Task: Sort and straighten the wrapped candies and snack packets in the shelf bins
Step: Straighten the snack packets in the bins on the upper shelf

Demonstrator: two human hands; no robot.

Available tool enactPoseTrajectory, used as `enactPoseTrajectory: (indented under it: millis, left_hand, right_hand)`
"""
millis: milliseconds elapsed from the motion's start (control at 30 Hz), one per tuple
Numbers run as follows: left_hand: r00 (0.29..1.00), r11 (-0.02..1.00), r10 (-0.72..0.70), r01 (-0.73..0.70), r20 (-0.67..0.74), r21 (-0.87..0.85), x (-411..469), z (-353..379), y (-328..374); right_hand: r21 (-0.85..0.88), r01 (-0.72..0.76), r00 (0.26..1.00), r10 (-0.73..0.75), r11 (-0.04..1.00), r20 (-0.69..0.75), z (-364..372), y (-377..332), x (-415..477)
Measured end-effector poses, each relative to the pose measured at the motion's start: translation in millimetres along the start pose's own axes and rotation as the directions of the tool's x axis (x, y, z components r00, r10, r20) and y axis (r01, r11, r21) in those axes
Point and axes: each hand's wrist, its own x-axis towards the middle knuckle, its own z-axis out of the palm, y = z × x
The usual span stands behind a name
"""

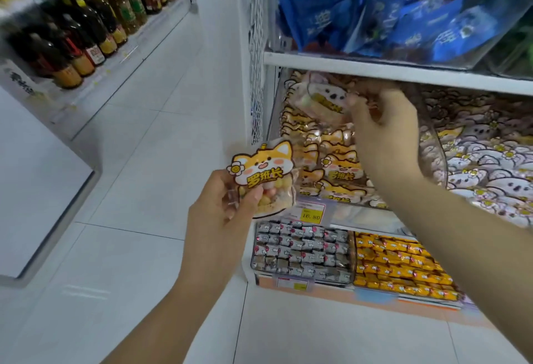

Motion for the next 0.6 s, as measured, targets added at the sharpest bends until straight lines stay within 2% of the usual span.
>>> enactPoseTrajectory:
  millis: [100, 233, 367, 433, 500, 600]
  left_hand:
    - [0.999, 0.998, 0.032, -0.032, -0.002, 0.052, 1.2, 5.8, 6.4]
    - [0.995, 0.989, 0.104, -0.104, 0.004, 0.106, 2.0, 15.6, 16.3]
    - [0.987, 0.980, 0.157, -0.159, 0.029, 0.122, 0.6, 27.4, 23.5]
    - [0.982, 0.972, 0.181, -0.187, 0.054, 0.139, -0.4, 31.9, 23.9]
    - [0.977, 0.966, 0.200, -0.209, 0.075, 0.150, -0.5, 36.5, 25.8]
    - [0.968, 0.958, 0.233, -0.245, 0.093, 0.149, 1.1, 43.6, 33.3]
  right_hand:
    - [-0.063, 0.073, 0.997, -0.071, 0.995, 0.035, -28.0, 14.8, -16.5]
    - [-0.219, 0.075, 0.993, -0.053, 0.973, 0.105, -60.5, 44.0, -23.0]
    - [-0.322, 0.091, 0.987, -0.043, 0.942, 0.152, -72.0, 40.7, -29.6]
    - [-0.296, 0.176, 0.975, -0.125, 0.939, 0.183, -72.0, 26.6, -31.5]
    - [-0.197, 0.260, 0.942, -0.204, 0.945, 0.268, -69.5, 9.7, -36.6]
    - [-0.037, 0.156, 0.903, -0.127, 0.987, 0.410, -59.8, -7.0, -41.9]
